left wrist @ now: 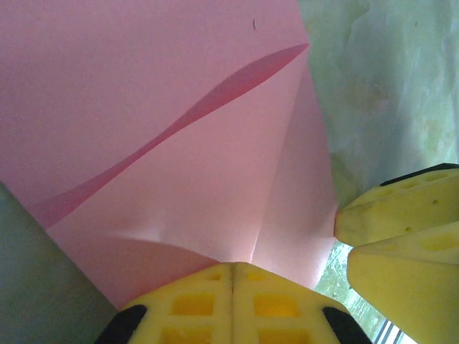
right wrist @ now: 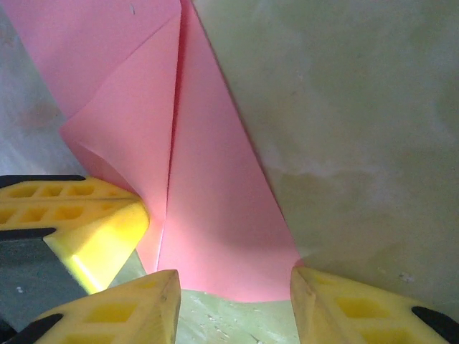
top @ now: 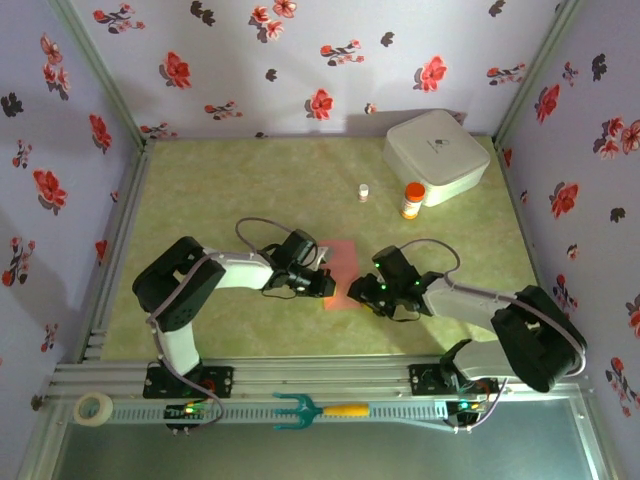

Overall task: Fold a paper plane with a square sheet of paper (pick it up from the middle)
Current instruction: Turn over the paper at the center of the table.

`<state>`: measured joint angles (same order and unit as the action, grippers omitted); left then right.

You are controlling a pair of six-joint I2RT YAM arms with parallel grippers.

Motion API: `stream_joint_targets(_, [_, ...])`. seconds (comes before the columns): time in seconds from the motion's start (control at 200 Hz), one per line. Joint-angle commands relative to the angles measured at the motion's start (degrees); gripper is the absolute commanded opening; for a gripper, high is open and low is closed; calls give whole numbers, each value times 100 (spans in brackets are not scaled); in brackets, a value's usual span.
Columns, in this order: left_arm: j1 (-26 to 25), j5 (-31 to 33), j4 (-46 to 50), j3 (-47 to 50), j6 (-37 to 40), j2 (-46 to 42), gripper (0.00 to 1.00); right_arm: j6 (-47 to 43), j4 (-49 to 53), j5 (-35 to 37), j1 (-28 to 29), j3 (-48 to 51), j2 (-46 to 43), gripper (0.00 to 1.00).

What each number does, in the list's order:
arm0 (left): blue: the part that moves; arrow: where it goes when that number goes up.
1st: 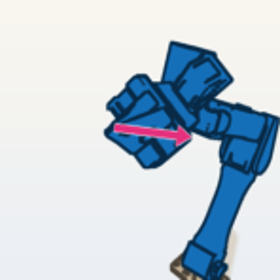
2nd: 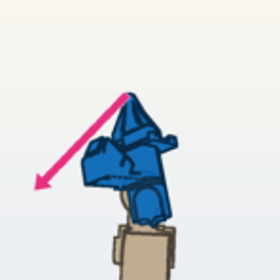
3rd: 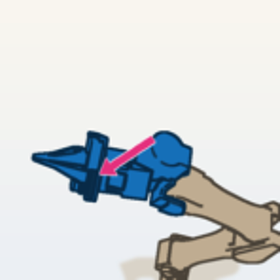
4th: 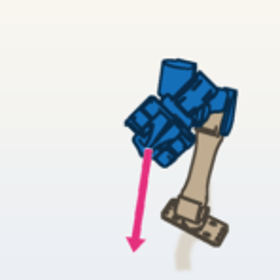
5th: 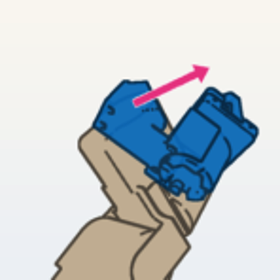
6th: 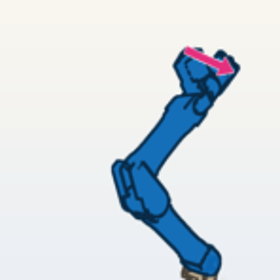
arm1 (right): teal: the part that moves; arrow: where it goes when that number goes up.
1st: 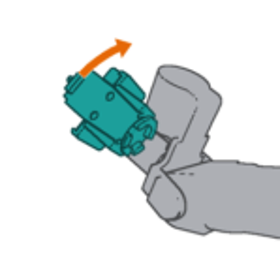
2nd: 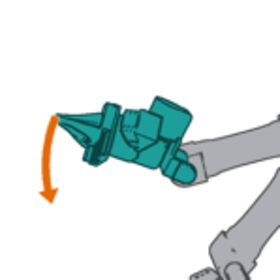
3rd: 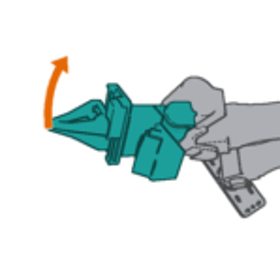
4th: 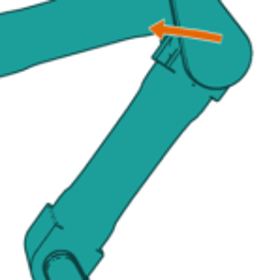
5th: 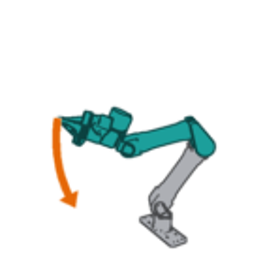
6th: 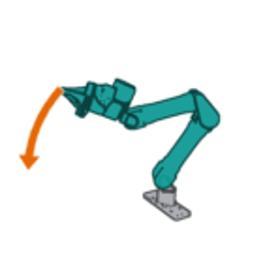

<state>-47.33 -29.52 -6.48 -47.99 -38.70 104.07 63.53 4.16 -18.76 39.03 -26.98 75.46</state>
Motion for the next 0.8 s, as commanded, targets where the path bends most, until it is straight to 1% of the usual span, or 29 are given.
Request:
stream_joint_targets(0.0, [5, 77, 147, 104, -9, -9, 0, 123, -68, 268, 42, -125, 123, 47])
stream_joint_targets(0.175, [5, 65, 155, 99, 1, 9, 0, 309, -811, 47, 35, -168, 335, 50])
stream_joint_targets(0.25, [5, 60, 173, 87, 20, -1, 0, 275, -796, 77, 31, -292, 412, 52])
stream_joint_targets(0.395, [6, 50, 200, 79, 22, -10, 0, 14, -591, 115, -90, -550, 501, 53])
stream_joint_targets(0.525, [5, 35, 173, 66, 17, 19, 0, -129, -764, -111, -282, -654, 706, 52])
stream_joint_targets(0.735, [5, 25, 138, 88, 4, 12, 0, -209, -915, -228, -526, -653, 896, 51])
stream_joint_targets(0.8, [5, 20, 121, 88, -5, 10, 0, -200, -1030, -298, -591, -624, 960, 49])
